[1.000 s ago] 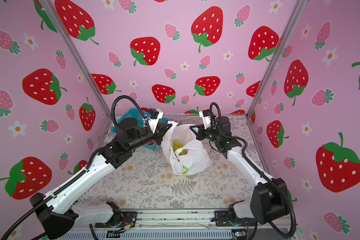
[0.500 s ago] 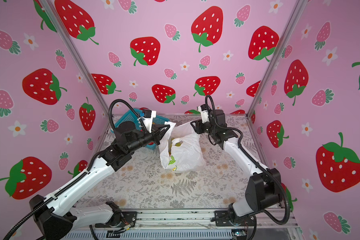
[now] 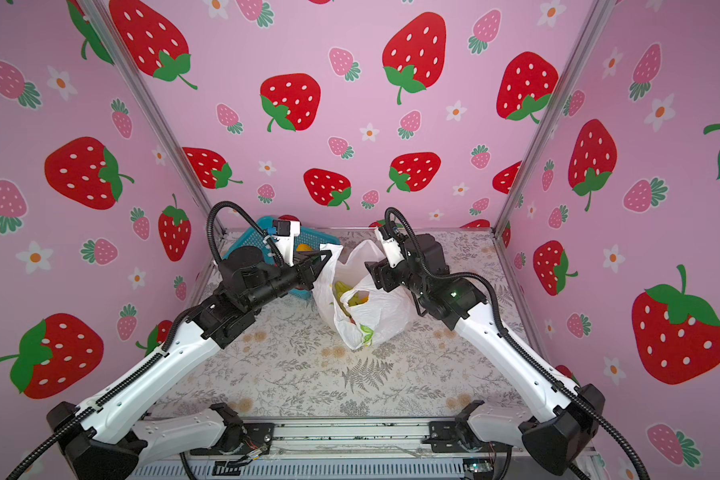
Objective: Place the fake fruits into the plastic bag and tie a complex knot
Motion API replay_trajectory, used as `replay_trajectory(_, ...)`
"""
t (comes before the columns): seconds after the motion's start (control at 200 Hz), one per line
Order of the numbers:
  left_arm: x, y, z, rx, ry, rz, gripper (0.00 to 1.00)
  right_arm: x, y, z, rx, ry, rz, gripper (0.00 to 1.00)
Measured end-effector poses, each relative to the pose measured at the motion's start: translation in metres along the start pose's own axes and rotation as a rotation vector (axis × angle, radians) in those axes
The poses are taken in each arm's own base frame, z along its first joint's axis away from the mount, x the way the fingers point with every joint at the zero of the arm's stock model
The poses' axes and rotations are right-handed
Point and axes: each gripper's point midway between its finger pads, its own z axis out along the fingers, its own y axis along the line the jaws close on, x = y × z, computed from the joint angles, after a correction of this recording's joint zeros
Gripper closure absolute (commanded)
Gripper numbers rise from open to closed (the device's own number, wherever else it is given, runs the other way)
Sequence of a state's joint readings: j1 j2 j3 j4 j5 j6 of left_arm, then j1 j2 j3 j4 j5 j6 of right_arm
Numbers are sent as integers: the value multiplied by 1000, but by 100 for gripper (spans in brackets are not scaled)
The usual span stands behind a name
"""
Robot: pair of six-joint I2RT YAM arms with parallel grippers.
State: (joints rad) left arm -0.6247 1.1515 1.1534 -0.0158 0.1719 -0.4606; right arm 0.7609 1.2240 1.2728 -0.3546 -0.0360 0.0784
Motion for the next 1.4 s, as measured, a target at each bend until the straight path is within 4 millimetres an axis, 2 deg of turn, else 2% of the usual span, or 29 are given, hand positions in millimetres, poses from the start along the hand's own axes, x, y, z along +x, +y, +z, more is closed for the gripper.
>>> replay_trajectory(0.215, 3, 7, 0, -36, 8, -9, 100, 16, 67, -17, -185, 31, -139, 39)
replay_trajectory(0.4, 6, 11, 0, -53, 17, -13, 100, 41, 97, -11, -289, 123, -235, 43)
replay_trajectory(0.565, 6, 13, 0, -60, 20, -15, 100, 66, 104, 4, -313, 212, -294, 40)
replay_trajectory(0.785, 4, 18, 0, -73, 14, -21, 100, 88, 97, 21, -268, 301, -366, 33)
replay_trajectory(1.011, 1, 24, -1, -87, 6, -28, 100, 100, 88, 29, -183, 382, -457, 36)
replay_trajectory(1.096, 0, 27, -2, -95, 3, -29, 100, 108, 84, 31, -153, 418, -493, 47)
replay_trajectory(1.216, -2, 31, -3, -105, -2, -31, 100, 116, 77, 33, -113, 458, -526, 74)
replay_trajectory(1.336, -3, 36, -4, -119, -3, -34, 100, 115, 72, 32, -88, 460, -539, 97)
replay_trajectory(1.401, -4, 40, -4, -129, -4, -38, 100, 110, 71, 30, -81, 444, -540, 100)
